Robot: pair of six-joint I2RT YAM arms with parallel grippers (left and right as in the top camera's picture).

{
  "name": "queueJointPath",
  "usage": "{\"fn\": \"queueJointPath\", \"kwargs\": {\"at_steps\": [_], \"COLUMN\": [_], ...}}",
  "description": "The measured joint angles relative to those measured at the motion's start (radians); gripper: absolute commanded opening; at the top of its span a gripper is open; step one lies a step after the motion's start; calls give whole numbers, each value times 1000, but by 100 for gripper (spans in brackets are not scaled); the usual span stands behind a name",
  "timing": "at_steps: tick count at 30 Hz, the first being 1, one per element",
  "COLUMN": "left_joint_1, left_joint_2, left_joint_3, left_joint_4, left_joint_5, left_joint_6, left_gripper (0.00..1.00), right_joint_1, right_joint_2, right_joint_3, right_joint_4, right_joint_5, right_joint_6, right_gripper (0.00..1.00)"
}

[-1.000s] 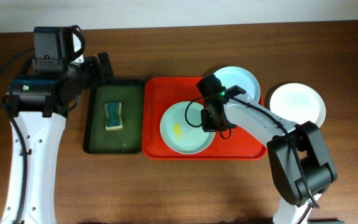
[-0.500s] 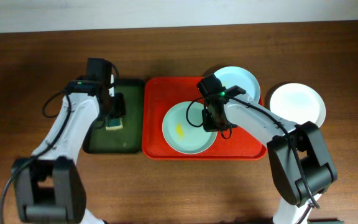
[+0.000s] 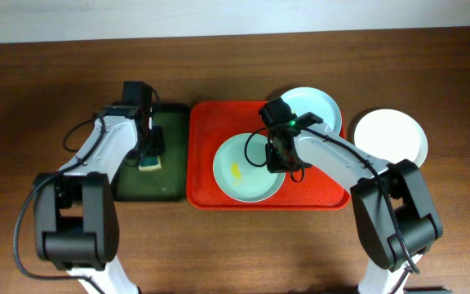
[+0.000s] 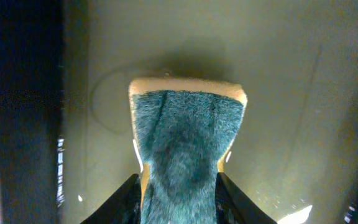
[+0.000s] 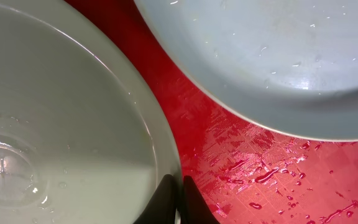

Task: Clean dirty plates on tray and stack at the side
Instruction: 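Grasp the green-yellow sponge with the left gripper and lift it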

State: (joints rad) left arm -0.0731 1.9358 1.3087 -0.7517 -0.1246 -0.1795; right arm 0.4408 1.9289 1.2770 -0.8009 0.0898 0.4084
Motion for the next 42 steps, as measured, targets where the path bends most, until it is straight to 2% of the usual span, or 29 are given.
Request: {"fn": "queueJointPath", "kwargs": {"at_steps": [1,2,3,4,9,10,13,15,18,21,25,26,32,35,42], "left_joint_1": [0,0,0,0,3,2,2,2,-1,-3,-3,-3,-3,-3,-3], "left_joint_2": [18,38,51,53,54,54,-12,-144,-318,-407,-403,-403,-402,-402,-402], "left_joint_3": [0,0,0,0,16,32,47,51,69,77,59,38,-54,-54,-54], "left_joint_4": [2,5,8,9,-33,-76,-113,-117,-117,-117,-72,-45,24,28,29], "left_joint_5": [0,0,0,0,39,51,69,69,70,70,69,69,69,69,69], "left_joint_6": [0,0,3,8,35,42,52,53,53,53,53,53,53,53,53], "left_gripper": [32,22,6,0,0,0,0,0,0,0,0,0,0,0,0], "right_joint_1": [0,0,0,0,0,0,0,0,0,0,0,0,0,0,0], "right_joint_2": [0,0,0,0,0,0,0,0,0,0,0,0,0,0,-1], "right_joint_3": [0,0,0,0,0,0,-2,-2,-2,-2,-2,-2,-3,-3,-3], "right_joint_4": [0,0,0,0,0,0,-4,-6,-7,-7,-6,-6,-3,-3,-3], "right_joint_5": [0,0,0,0,0,0,2,7,8,8,8,8,8,7,7], "right_joint_6": [0,0,0,-1,0,-1,-1,1,2,2,3,3,10,10,12], "right_gripper": [4,4,4,4,4,9,38,47,49,49,47,40,13,4,4]}}
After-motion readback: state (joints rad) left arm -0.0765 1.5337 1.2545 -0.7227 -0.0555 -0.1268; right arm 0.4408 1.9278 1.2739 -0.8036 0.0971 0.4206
